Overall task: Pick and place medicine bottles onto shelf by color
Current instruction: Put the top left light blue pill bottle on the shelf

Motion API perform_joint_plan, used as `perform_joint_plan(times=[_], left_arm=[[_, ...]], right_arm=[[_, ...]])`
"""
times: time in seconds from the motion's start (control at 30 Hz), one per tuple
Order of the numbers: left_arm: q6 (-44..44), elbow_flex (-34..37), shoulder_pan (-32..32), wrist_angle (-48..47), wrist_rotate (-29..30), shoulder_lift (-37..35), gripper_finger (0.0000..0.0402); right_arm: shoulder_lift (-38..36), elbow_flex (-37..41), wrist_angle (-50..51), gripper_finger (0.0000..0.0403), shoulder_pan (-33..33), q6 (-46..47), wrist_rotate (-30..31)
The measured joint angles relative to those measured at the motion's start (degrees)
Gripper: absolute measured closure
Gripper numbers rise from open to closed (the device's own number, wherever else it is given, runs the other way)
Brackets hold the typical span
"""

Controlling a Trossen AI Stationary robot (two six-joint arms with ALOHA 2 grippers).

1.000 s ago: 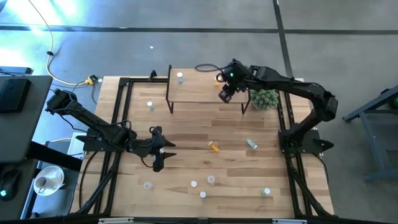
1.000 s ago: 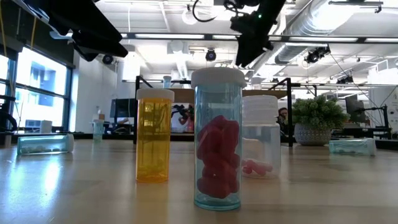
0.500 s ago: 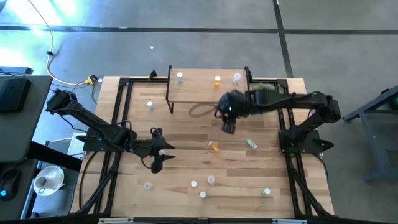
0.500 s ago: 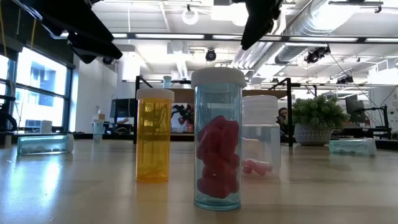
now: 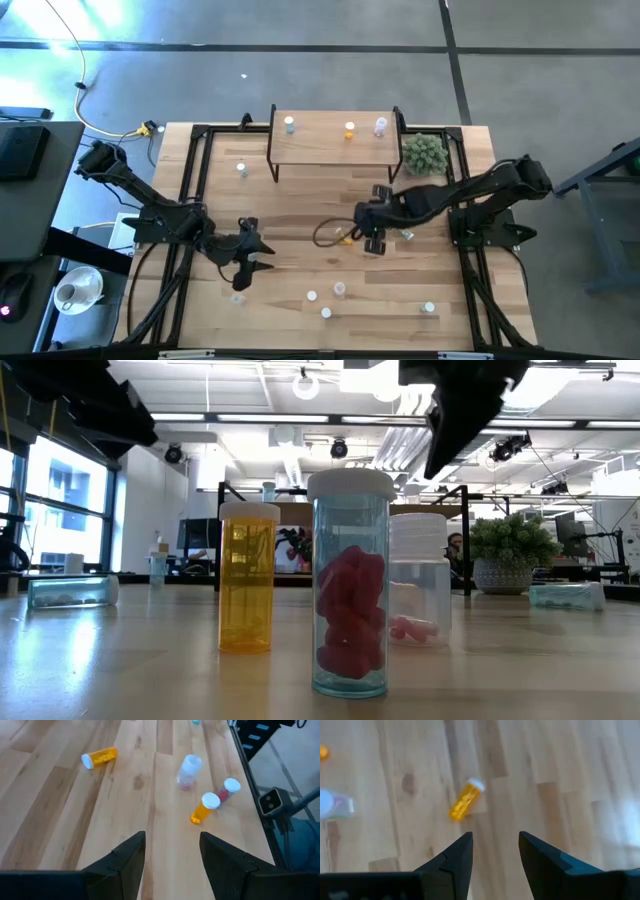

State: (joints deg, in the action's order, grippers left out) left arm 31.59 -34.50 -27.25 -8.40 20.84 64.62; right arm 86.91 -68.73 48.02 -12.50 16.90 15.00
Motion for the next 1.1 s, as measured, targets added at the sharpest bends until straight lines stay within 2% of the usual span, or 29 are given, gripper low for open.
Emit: perform_joint_plan(times=[0.27,0.5,0.7,0.9,1.1], left_arm=[[4.4,0.0,-5.6,-1.9,0.2,0.0,0.0222],[7.4,0.0,-11.4,-3.8,1.4,0.0,0.0222],[9.4,0.0,-14.8,-4.0,5.4,0.0,0.0222],[9.4,0.0,-15.1,-4.0,10.2,0.0,0.0222],[9.3,0.0,-13.5,-4.5,16.4,0.0,0.0222]], right_arm=[[0.0,2.9,-1.3,0.0252,-7.6,6.6,2.7],[0.0,2.9,0.1,0.0252,-15.0,13.0,8.0],[0.0,2.9,0.9,0.0252,-20.7,19.1,16.6],[0.0,2.9,1.0,0.0252,-24.7,21.7,30.3],[0.0,2.9,1.1,0.0252,-23.5,21.6,31.9]])
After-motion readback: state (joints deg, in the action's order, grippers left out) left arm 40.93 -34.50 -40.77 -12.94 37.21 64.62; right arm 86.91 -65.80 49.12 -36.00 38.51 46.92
